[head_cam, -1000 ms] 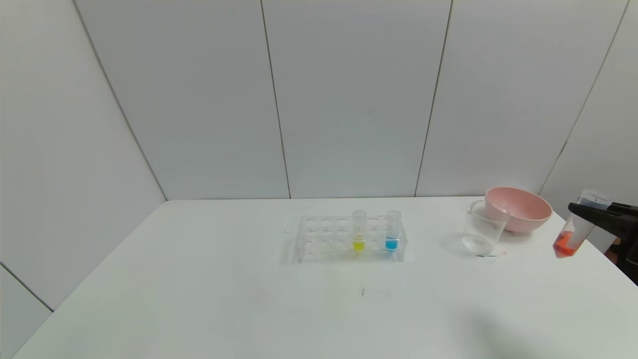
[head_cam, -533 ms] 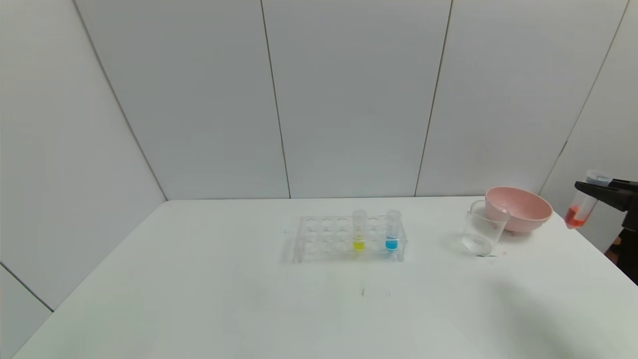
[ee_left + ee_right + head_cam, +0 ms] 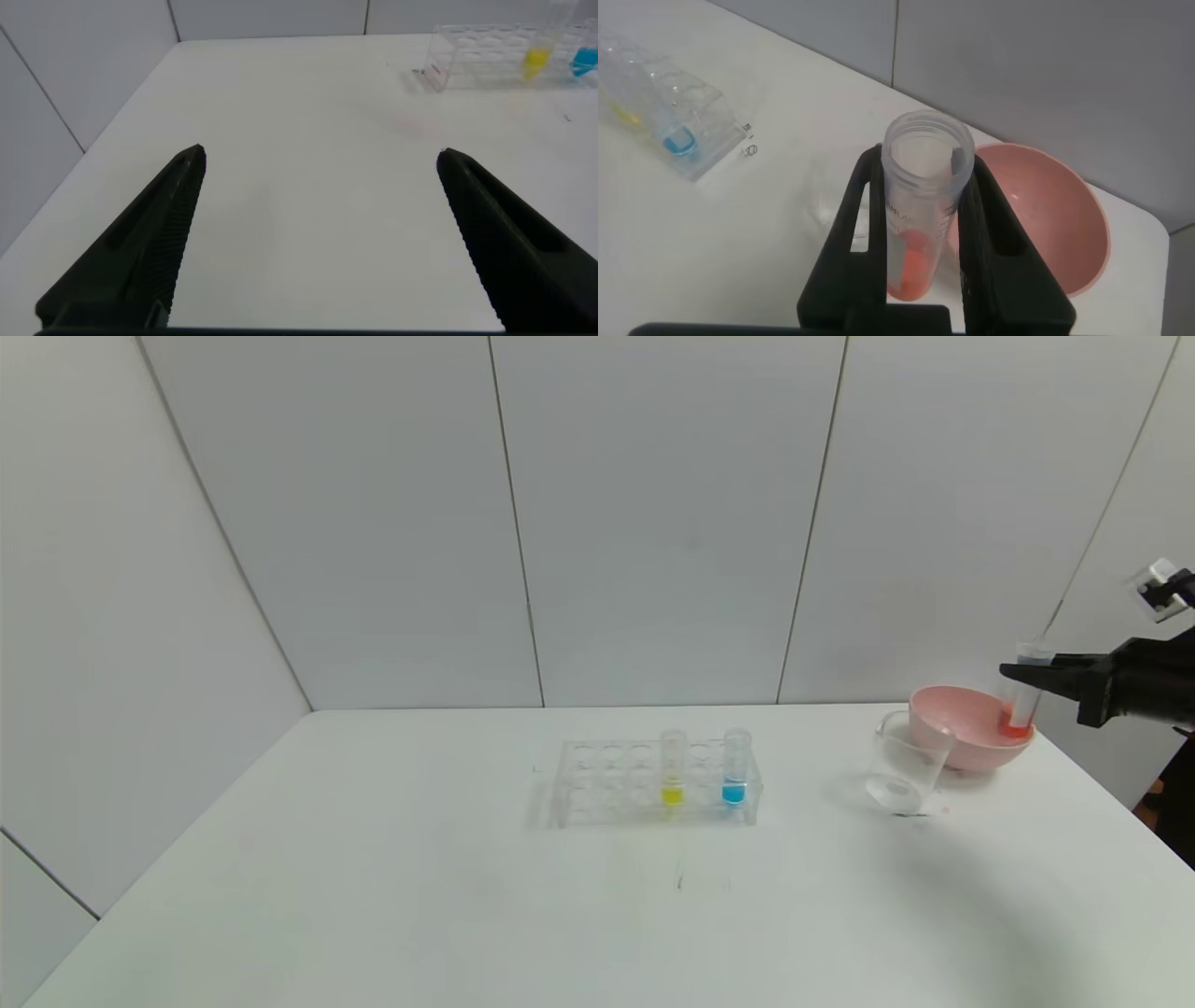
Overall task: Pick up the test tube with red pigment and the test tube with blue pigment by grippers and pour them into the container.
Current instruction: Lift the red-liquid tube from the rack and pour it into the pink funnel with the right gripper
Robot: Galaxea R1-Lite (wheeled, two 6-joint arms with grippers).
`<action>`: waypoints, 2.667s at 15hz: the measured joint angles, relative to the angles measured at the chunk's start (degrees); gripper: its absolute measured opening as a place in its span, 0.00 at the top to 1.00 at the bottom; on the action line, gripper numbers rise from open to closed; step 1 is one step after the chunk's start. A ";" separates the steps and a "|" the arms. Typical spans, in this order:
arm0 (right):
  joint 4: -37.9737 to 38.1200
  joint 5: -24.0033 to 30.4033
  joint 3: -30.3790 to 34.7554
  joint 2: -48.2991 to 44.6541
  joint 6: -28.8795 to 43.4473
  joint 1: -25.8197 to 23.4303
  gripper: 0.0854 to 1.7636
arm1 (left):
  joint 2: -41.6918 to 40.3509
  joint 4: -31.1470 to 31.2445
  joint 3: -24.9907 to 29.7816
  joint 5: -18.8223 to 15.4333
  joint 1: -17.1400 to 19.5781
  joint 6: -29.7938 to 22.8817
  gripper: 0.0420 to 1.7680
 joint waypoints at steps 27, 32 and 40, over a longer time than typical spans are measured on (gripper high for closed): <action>69.21 -28.71 -48.29 13.70 -43.00 10.91 0.75 | 0.00 -0.02 0.00 0.00 0.00 0.02 0.00; 69.23 -35.89 -48.32 14.92 -42.84 13.25 0.75 | 0.00 -0.02 0.00 0.00 0.00 0.00 0.00; 67.51 -43.12 -48.37 16.43 -42.84 16.34 0.75 | 0.00 -0.02 0.00 0.00 0.00 0.00 0.00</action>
